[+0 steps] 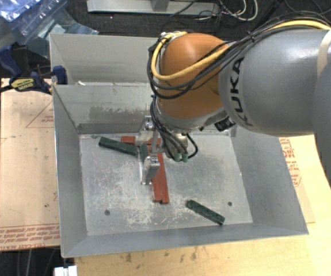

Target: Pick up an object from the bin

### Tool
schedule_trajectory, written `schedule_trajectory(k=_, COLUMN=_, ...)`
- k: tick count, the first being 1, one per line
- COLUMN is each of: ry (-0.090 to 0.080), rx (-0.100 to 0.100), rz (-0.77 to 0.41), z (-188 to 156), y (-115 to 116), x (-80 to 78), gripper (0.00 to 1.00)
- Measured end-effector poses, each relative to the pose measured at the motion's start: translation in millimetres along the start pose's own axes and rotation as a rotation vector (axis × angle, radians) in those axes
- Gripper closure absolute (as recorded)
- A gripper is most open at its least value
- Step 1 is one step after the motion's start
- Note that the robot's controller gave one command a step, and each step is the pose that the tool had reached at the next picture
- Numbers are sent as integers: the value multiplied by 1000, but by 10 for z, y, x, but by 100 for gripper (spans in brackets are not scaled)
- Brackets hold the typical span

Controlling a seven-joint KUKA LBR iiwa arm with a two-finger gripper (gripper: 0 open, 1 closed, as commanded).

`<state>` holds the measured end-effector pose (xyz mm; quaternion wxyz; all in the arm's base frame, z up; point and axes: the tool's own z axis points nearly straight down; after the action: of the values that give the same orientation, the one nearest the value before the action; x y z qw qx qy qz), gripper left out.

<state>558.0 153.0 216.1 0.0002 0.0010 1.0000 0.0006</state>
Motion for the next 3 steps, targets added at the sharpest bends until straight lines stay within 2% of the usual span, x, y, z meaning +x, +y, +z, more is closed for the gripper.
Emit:
schedule_trajectory(k=1, ry=0, rx=0, rz=0, z=0, y=0, x=0, gripper=0)
schedule_trajectory(k=2, ry=-9, rx=-2, rz=-184, z=303, y=-109, x=9, gripper=0)
schedule_trajectory(k=3, ry=-5, rx=0, rz=-362, z=999, y=-617, x=-115, gripper=0)
